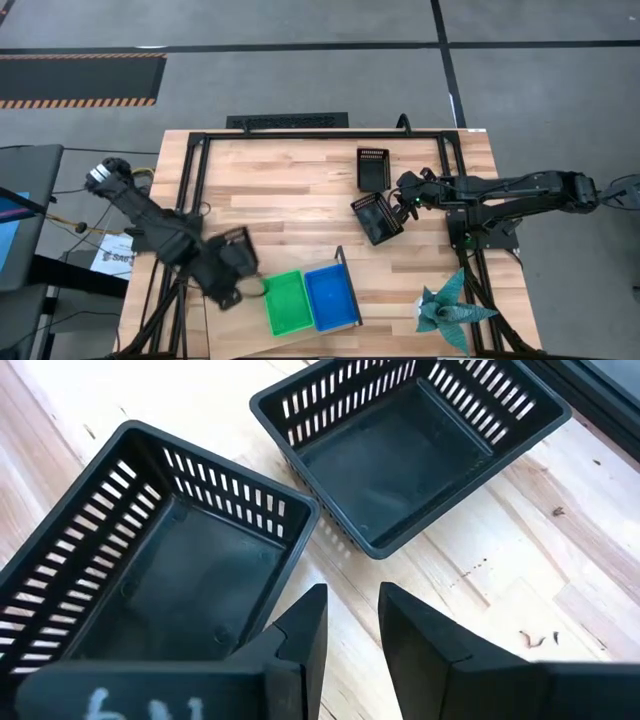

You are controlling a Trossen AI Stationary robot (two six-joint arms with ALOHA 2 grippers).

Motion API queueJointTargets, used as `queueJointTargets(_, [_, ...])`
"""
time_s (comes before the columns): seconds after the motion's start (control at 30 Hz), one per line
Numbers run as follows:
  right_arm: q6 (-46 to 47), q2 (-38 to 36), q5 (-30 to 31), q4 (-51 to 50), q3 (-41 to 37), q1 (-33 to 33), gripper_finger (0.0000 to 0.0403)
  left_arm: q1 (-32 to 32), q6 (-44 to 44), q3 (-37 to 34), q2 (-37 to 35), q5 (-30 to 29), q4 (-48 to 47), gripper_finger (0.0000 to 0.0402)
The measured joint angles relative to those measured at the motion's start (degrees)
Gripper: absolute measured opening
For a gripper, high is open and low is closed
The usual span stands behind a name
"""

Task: Stack baskets on shelf by color
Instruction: Put the left black basket on the shelf

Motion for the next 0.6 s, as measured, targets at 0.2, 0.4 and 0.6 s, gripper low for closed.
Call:
queueJointTargets(0.2, [0.45, 0.01, 0.0, 0.0, 0.0, 0.0, 0.0118, -9.16, -12.37, -0.02, 2.15, -2.33, 8.47, 0.0])
queueJointTargets(0.4, [1.41, -0.01, 0.02, 0.01, 0.0, 0.0, 0.0118, -14.18, -12.68, -0.02, 8.2, -3.57, 15.64, 0.0])
queueJointTargets(0.6, [2.5, 0.01, 0.02, 0.01, 0.0, 0.0, 0.0118, -16.09, -10.97, -0.02, 14.97, -0.09, 22.64, 0.0])
